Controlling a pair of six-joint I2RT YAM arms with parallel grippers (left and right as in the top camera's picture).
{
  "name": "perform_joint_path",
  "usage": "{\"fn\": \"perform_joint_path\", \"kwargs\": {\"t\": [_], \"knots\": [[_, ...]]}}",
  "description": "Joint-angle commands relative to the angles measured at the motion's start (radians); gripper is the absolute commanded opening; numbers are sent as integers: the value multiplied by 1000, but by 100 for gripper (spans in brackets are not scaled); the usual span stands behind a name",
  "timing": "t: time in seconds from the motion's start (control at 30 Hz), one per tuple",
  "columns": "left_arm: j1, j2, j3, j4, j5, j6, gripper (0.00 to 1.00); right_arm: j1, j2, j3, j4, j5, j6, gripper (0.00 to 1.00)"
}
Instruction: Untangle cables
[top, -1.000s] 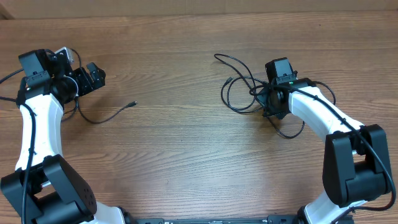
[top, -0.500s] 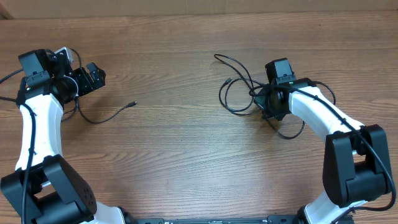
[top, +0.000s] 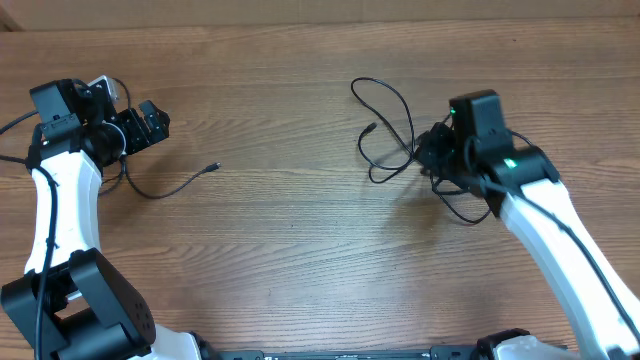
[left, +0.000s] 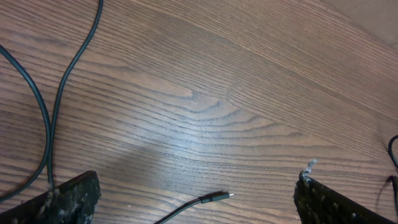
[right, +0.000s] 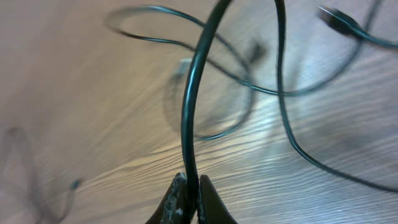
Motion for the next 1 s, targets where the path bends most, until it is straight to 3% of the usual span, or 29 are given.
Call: {"fn": "perform_joint_path", "kwargs": {"t": [0.0, 0.47, 0.73, 0.97], "knots": [[-2, 6, 2, 1, 10, -13, 100, 8, -130, -1, 15, -66, -42, 4], [-2, 6, 2, 1, 10, -14, 99, 8, -553, -2, 301, -483, -143, 4], [-2, 6, 2, 1, 10, -14, 100, 8, -560, -3, 359, -615, -143, 4], [-2, 6, 2, 1, 10, -13, 99, 8, -457, -4, 374, -724, -125, 4]]}}
